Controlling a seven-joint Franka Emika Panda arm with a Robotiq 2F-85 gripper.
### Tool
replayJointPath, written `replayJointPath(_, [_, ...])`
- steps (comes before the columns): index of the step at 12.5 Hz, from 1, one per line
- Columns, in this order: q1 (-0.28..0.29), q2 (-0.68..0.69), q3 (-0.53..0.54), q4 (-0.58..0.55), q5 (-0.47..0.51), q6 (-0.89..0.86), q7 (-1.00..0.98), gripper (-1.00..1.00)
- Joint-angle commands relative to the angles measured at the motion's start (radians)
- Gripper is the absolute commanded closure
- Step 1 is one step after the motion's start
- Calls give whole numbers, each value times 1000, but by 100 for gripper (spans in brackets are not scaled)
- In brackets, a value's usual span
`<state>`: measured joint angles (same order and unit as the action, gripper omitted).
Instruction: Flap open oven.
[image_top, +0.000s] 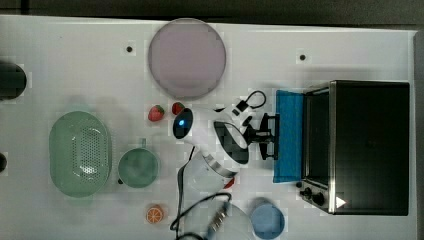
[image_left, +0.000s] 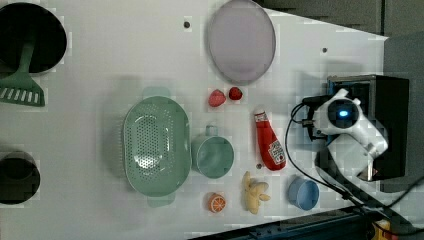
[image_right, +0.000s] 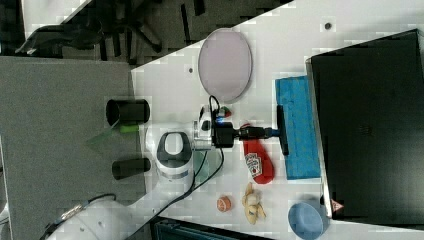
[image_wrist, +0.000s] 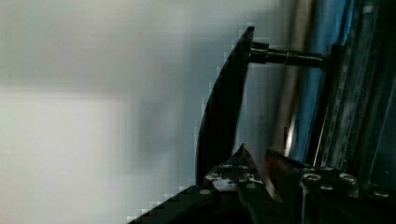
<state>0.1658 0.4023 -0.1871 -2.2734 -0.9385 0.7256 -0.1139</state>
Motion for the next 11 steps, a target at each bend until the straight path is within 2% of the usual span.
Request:
replayJointPath(1, [34, 57, 1, 31, -32, -12, 112, 65])
replayJointPath(6, [53, 174, -1, 88, -31, -1, 165, 65])
replayJointPath(11, [52, 145, -3, 106, 5, 81, 173, 65])
